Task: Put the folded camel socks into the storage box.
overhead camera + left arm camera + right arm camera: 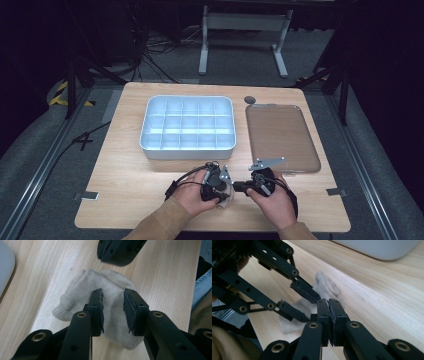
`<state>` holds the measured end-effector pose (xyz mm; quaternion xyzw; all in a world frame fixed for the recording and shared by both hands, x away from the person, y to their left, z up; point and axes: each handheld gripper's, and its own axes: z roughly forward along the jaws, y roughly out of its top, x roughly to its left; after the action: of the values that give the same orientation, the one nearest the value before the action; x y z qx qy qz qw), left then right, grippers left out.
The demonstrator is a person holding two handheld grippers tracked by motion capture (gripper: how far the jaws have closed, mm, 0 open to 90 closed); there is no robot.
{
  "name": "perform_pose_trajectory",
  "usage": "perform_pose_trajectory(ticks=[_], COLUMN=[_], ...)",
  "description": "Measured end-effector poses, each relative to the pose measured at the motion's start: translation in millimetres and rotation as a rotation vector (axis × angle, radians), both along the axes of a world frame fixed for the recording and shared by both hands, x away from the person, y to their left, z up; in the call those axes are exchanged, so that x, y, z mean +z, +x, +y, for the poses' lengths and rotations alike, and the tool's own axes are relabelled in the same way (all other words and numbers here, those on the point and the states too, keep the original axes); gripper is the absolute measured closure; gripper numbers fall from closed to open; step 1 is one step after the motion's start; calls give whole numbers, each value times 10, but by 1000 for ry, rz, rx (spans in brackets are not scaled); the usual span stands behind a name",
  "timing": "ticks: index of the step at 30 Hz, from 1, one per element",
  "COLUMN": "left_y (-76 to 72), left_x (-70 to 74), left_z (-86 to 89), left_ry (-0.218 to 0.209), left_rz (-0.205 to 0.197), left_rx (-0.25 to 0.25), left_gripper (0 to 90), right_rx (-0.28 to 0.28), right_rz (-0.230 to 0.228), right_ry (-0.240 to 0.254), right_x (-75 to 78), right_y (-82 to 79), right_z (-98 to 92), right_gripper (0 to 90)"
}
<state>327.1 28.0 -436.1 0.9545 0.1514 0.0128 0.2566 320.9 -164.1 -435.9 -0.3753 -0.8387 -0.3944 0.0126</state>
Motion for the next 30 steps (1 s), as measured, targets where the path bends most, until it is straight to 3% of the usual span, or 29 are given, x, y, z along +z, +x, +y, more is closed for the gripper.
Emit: perform_pose_trajectory(ticks=[6,12,17,21,24,27,30], left_y=[2,-16,-27,-31,-4,8,0], left_x=[3,-4,12,55,59,13,-12], left_z=[25,44,70,120,178,175,133], left_ry=[0,-15,-19,-40,-54,-28,4], left_rz=[-12,5,-7,-39,-42,-31,-48], left_rx=[-1,19,22,1,-36,-58,-92], left_gripper=[673,658,592,457,430,398,378], right_rx=[13,-8,-9,-1,-3,-2,-2], right_rz=[-31,-18,-3,-6,-3,0,0], right_ry=[21,53,21,-6,-8,-9,-13], right_x=[-36,-105,-195,-227,-231,-241,-242], right_y=[41,121,162,157,158,159,157], right_z=[116,115,144,176,171,165,167], right_gripper=[881,882,884,883,881,880,879])
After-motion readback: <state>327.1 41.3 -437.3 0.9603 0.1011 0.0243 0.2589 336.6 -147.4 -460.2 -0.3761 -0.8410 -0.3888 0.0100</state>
